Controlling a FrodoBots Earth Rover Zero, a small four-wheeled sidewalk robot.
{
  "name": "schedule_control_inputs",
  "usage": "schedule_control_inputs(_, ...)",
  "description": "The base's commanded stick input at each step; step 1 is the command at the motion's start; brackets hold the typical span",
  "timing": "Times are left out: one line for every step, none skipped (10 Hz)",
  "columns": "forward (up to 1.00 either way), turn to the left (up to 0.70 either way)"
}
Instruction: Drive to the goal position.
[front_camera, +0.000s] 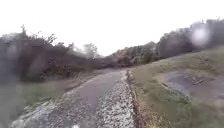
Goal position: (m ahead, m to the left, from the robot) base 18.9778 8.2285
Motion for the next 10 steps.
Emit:
schedule_control_inputs(0.00, 1.00)
schedule_control_inputs(0.00, 1.00)
schedule_control_inputs(0.00, 1.00)
schedule_control_inputs(0.00, 1.00)
schedule_control_inputs(0.00, 1.00)
schedule_control_inputs(0.00, 1.00)
schedule_control_inputs(0.00, 1.00)
schedule_control_inputs(0.00, 1.00)
schedule_control_inputs(0.00, 0.65)
schedule_control_inputs(0.00, 0.19)
